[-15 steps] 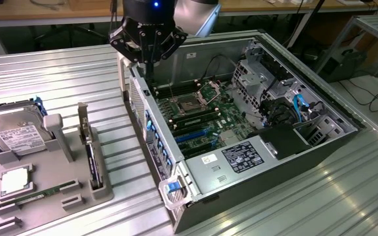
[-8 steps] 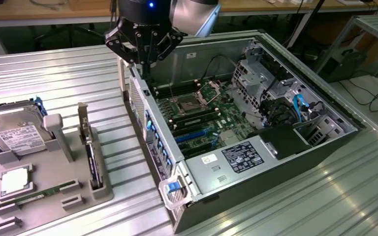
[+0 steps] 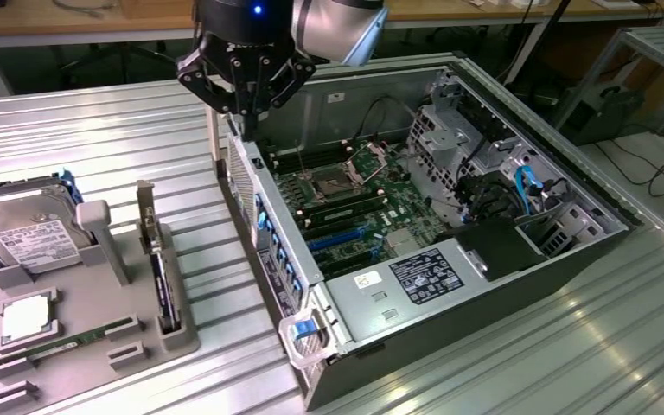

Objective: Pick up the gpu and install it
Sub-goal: 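Reach for the gpu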

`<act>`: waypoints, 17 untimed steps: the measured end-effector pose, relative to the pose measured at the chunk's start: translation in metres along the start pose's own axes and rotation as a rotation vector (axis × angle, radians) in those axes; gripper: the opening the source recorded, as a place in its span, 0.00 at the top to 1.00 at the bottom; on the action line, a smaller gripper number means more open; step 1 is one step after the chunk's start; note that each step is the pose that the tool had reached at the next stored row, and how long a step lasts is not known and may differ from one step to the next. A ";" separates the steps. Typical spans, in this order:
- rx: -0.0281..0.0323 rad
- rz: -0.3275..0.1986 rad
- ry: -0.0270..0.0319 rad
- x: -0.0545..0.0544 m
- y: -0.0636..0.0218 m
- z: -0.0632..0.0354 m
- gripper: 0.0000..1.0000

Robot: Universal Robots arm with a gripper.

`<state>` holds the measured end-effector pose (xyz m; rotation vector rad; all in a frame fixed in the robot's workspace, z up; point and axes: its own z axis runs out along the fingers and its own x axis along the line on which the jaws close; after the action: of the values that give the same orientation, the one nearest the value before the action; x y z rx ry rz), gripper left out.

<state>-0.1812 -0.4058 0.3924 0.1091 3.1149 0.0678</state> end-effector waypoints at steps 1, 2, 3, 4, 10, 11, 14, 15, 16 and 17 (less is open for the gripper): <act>0.0000 0.000 0.0000 0.001 -0.0002 0.0000 0.89; 0.0000 0.000 0.0000 0.002 -0.0004 0.0000 0.89; 0.0000 0.000 0.0000 0.003 -0.0007 0.0000 0.89; 0.0000 0.000 0.0000 0.003 -0.0009 0.0000 0.89; 0.0000 0.000 0.0000 0.008 -0.0020 -0.0001 0.89; 0.0001 -0.001 0.0000 0.009 -0.0022 -0.0001 0.89; 0.0000 -0.001 0.0001 0.012 -0.0033 -0.0001 0.89; 0.0000 -0.001 0.0001 0.012 -0.0035 -0.0001 0.89; 0.0000 -0.001 0.0001 0.013 -0.0037 -0.0001 0.89; 0.0000 -0.001 0.0001 0.014 -0.0040 -0.0001 0.89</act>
<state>-0.1954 -0.4088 0.3920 0.1073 3.1150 0.0677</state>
